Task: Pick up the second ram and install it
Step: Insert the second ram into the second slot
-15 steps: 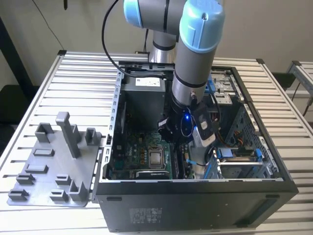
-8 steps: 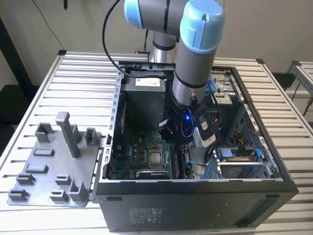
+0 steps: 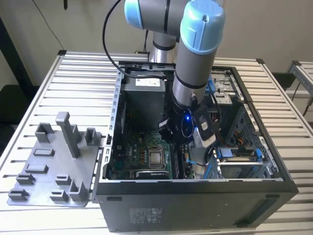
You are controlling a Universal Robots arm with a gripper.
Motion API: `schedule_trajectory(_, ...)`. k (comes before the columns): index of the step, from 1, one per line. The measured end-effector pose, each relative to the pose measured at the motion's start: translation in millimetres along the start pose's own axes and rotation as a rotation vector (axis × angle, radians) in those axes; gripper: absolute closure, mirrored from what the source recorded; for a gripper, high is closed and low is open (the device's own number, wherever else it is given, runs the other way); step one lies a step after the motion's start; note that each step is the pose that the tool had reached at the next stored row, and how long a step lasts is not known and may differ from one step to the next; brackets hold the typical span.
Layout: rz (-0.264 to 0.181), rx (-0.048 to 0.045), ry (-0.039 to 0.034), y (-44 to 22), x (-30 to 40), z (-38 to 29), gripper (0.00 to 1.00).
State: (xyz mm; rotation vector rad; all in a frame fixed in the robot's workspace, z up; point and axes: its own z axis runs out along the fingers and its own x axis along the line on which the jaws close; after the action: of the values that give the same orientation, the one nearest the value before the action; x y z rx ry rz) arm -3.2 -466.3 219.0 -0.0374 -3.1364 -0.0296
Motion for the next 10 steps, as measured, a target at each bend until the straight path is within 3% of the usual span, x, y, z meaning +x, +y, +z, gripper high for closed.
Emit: schedule_trajectory(10,-0.001,0.0019,0.0002,-0.4,-0.1,3.0,0.86)
